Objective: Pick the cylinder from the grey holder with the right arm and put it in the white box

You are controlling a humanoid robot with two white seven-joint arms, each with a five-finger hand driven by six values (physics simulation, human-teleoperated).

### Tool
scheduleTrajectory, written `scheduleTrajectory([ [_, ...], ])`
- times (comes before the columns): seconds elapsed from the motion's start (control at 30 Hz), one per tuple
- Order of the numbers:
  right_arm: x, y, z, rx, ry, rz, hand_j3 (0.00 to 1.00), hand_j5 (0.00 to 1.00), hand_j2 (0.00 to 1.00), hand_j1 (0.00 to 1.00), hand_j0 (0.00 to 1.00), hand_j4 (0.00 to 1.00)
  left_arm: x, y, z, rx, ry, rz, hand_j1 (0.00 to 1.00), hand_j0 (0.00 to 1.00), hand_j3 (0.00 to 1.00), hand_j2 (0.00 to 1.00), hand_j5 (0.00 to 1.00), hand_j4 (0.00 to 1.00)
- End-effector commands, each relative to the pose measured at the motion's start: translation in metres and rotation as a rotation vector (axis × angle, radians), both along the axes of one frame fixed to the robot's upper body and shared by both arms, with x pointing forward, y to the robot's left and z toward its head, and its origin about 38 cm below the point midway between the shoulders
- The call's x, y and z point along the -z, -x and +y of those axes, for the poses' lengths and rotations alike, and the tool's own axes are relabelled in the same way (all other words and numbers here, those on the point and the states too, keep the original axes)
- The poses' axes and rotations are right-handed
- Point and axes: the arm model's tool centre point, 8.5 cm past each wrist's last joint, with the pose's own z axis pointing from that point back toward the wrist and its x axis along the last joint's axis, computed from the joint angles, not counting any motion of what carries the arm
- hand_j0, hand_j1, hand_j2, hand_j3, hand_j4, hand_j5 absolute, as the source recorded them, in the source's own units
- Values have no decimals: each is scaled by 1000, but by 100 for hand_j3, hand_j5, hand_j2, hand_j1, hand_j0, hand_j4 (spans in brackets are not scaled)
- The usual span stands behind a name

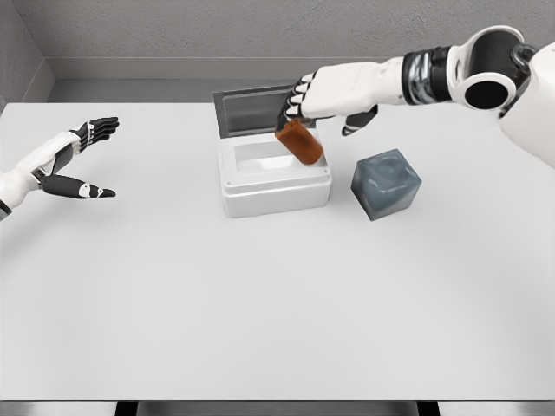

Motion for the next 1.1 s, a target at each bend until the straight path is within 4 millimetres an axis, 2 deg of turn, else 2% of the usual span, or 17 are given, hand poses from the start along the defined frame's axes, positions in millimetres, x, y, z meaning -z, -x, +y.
scheduleTrajectory([
  [0.0, -17, 7, -8, -8, -21, -39, 100, 100, 100, 100, 100, 100, -1, 0, 1, -3, 7, -1, 100, 100, 100, 100, 100, 100],
  [0.03, -33, 12, -14, -10, -46, -73, 100, 100, 100, 100, 100, 100, -1, 0, 1, -3, 7, -1, 100, 100, 100, 100, 100, 100],
  [0.1, -47, 21, -24, -13, -55, -112, 100, 100, 100, 100, 100, 100, -1, 0, 1, -3, 7, -1, 100, 100, 100, 100, 100, 100],
  [0.23, -33, 35, -59, 25, -7, -97, 100, 100, 100, 100, 100, 100, -1, 0, 1, -3, 7, -1, 100, 100, 100, 100, 100, 100],
  [0.3, -23, 61, -85, 25, 55, -94, 100, 100, 100, 100, 100, 100, -1, 0, 1, -4, 7, -1, 100, 100, 100, 100, 100, 100],
  [0.37, -24, 78, -106, 43, 95, -101, 100, 100, 100, 100, 100, 100, -1, 0, 2, -5, 6, 0, 100, 100, 100, 100, 100, 100],
  [0.43, -14, 82, -123, 76, 95, -55, 100, 100, 100, 100, 100, 100, -1, 0, 3, -8, 4, 0, 100, 100, 100, 100, 100, 100],
  [0.5, -15, 84, -134, 100, 109, -52, 100, 100, 100, 100, 100, 100, -5, -3, 2, -8, 13, -10, 100, 100, 100, 100, 100, 100],
  [0.53, -15, 85, -137, 107, 114, -50, 100, 100, 100, 100, 100, 100, -4, -8, -9, 3, 30, -15, 100, 100, 100, 100, 100, 100],
  [0.6, -10, 86, -138, 110, 115, -38, 100, 100, 100, 100, 100, 100, -22, -25, -29, 31, 62, -66, 100, 100, 100, 100, 100, 100],
  [0.67, -18, 86, -144, 126, 110, -58, 100, 100, 100, 100, 100, 100, -42, -42, -50, 58, 86, -115, 100, 100, 100, 100, 100, 100],
  [0.77, -18, 87, -147, 133, 113, -58, 100, 100, 100, 100, 100, 100, -41, -53, -93, 125, 95, -128, 100, 100, 100, 100, 100, 100],
  [0.9, -20, 88, -148, 133, 98, -50, 100, 100, 100, 100, 100, 100, -52, -54, -103, 154, 94, -158, 100, 100, 100, 100, 100, 100],
  [0.97, -21, 89, -152, 141, 102, -49, 100, 100, 100, 100, 100, 100, -50, -55, -109, 167, 93, -152, 100, 100, 100, 100, 100, 100],
  [1.07, -20, 89, -152, 142, 103, -47, 100, 100, 100, 100, 100, 100, -38, -56, -138, 215, 56, -139, 100, 100, 100, 100, 100, 100],
])
